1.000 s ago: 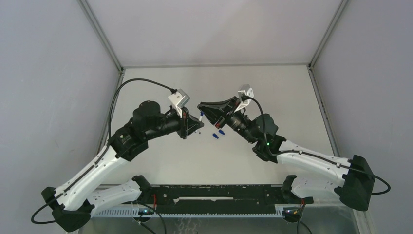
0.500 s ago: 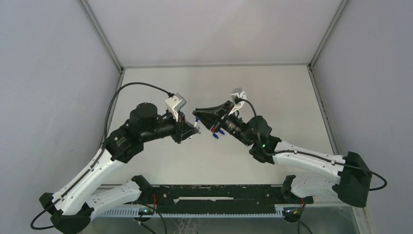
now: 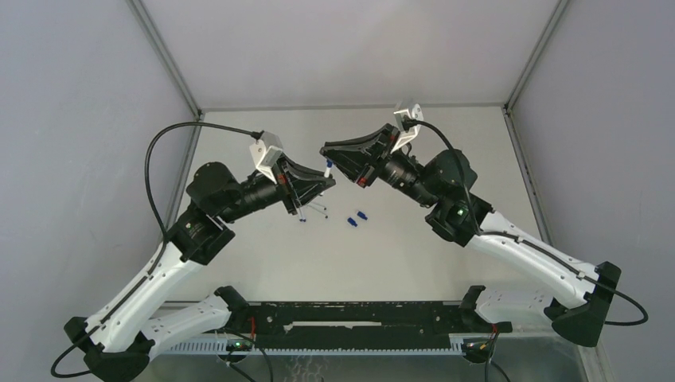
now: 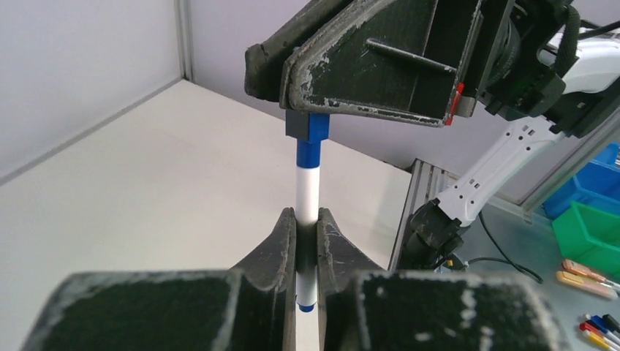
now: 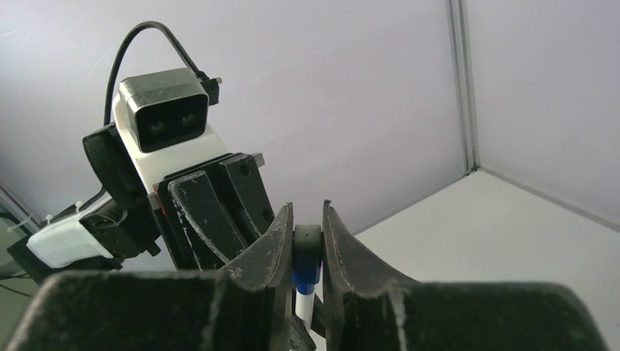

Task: Insert the pens into the pen caps
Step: Press the pen cap onto the pen.

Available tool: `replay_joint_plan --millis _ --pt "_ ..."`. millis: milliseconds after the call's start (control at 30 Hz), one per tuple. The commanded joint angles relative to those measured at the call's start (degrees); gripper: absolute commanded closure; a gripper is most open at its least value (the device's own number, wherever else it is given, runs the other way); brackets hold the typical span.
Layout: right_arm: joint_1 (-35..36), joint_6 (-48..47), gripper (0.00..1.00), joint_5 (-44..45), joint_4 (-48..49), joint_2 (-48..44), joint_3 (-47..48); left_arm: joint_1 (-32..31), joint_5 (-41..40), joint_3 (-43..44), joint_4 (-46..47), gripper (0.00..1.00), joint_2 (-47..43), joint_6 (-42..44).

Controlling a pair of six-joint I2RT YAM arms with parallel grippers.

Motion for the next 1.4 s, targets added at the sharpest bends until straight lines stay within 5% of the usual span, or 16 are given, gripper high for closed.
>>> replay_joint_plan --millis 0,367,967,1067,1367 --pt "-0.5 -2.7 0.75 -7.3 -11.2 -0.7 2.1 1.3 -0.3 0.0 14.9 1.0 -1.2 -0.3" --pt "-0.3 -10.9 0.55 -12.7 -12.3 -5.9 5.3 1.0 1.7 -1.8 16.2 1.0 -0.1 -0.9" --pt "-0.1 -14.6 0.55 -19.1 -16.1 -17.9 -4.5 1.1 19.1 -2.6 27.4 1.0 -2.7 -6.5" --pt "-0.1 -13.6 0.55 -16.6 -16.6 -18.7 -6.1 1.2 10.9 -3.6 23.2 1.0 -3.5 -6.1" --pt "-0.4 -9.6 0.57 3.3 -27.1 -20.0 -9.5 3.8 -30.4 -13.7 1.8 1.0 -8.0 -12.2"
